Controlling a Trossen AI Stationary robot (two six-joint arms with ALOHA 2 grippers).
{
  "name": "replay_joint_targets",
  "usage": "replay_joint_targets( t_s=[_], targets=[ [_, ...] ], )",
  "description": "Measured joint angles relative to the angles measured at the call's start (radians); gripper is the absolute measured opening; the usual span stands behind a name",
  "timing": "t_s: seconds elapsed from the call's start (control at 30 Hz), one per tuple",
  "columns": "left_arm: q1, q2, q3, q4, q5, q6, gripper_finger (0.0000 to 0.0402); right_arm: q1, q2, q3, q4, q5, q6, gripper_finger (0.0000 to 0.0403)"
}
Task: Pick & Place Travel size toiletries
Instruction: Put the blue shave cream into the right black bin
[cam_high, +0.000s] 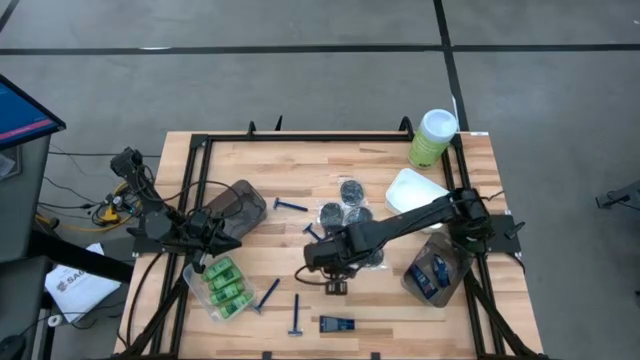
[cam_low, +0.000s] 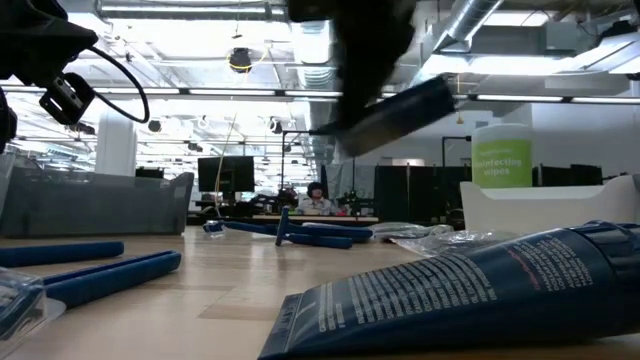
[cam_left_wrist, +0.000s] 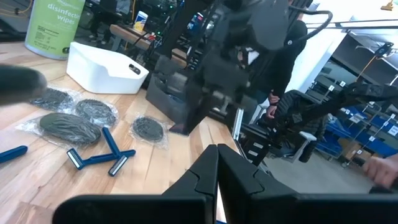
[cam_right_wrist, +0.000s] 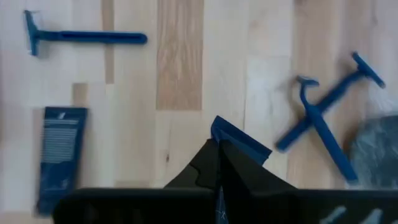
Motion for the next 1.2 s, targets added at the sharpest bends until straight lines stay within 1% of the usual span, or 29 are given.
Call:
replay_joint_targets(
  t_s=[0.07,0.13,0.27,0.37,0.5,0.67,0.77,0.87,1.07,1.2],
  targets=[
    [0.000,0.006,0.000,0.005,0.000,0.000,0.0002,0.008,-0.031,0.001,-0.077,-0.002,0.080,0.0000],
    [0.000,0.007,0.000,0.004,0.005,0.000,0.0002,0.026,-0.060,0.000,-0.104,-0.001,0.173,0.0000],
    [0.000,0.017,0.000,0.005,0.009,0.000,0.0002,0.085,-0.133,-0.035,-0.199,0.003,0.348,0.0000],
    [0.000,0.028,0.000,0.007,0.009,0.000,0.0002,0.139,-0.183,-0.079,-0.320,0.034,0.500,0.0000],
    [0.000,0.028,0.000,0.011,0.009,0.000,0.0002,0.212,-0.278,-0.179,-0.434,0.040,0.714,0.0000],
    [0.000,0.034,0.000,0.012,0.009,0.000,0.0002,0.285,-0.410,-0.345,-0.505,0.040,1.011,0.0000],
    [0.000,0.039,0.000,0.013,0.010,0.000,0.0002,0.314,-0.477,-0.468,-0.494,0.037,1.162,0.0000],
    [0.000,0.040,0.000,0.014,0.010,0.000,0.0002,0.322,-0.523,-0.587,-0.422,0.027,1.247,0.0000],
    [0.000,0.045,0.000,0.016,0.010,0.000,0.0002,0.322,-0.554,-0.793,-0.242,-0.015,1.311,0.0000],
    [0.000,0.046,0.000,0.019,0.010,0.000,0.0002,0.317,-0.553,-0.862,-0.182,-0.024,1.322,0.0000]
  ],
)
